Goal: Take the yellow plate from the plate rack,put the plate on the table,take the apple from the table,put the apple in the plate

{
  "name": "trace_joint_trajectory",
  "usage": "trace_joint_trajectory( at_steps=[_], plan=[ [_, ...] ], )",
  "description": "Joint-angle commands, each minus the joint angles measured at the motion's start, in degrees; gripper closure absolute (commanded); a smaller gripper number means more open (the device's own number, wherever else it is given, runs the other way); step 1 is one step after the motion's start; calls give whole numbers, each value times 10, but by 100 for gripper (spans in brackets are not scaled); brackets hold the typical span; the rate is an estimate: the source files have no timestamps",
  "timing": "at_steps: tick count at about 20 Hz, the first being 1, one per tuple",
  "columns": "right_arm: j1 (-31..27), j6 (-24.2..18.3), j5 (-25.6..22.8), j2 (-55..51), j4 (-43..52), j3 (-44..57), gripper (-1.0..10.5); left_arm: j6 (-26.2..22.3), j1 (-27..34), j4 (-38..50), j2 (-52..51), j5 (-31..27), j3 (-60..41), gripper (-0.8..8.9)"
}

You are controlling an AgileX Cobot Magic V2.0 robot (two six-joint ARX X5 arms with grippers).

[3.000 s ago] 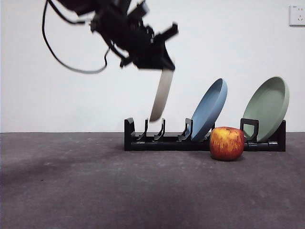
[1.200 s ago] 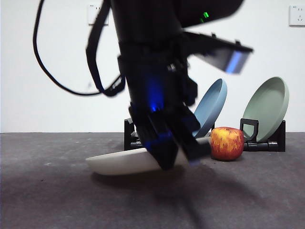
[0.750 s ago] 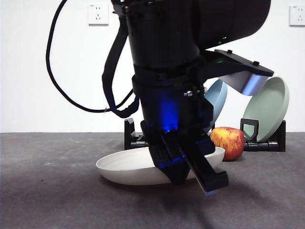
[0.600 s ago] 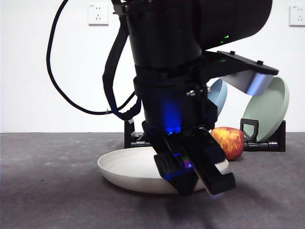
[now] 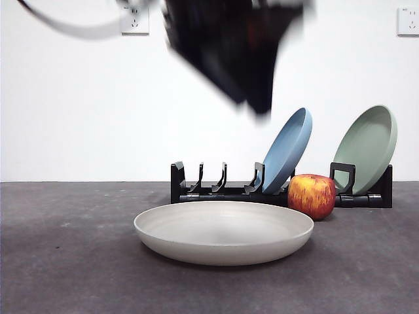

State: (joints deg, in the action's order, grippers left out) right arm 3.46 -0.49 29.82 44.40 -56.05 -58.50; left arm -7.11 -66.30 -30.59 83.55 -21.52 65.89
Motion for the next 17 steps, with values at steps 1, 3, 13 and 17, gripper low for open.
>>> trace_joint_trajectory(
  at_steps=[1, 3, 13, 17],
  plan=[
    [7, 22, -4, 51, 61, -1, 253, 69, -1, 1, -90, 40, -2, 620],
    [16, 31, -15, 106, 115, -1, 253, 105, -1, 1, -164, 62, -2, 620],
    [99, 7, -170, 398, 370, -1, 208, 166, -1, -70, -307, 88, -2, 622],
    [117, -18, -213, 479, 441, -1, 182, 179, -1, -94, -306, 98, -2, 625]
  ],
)
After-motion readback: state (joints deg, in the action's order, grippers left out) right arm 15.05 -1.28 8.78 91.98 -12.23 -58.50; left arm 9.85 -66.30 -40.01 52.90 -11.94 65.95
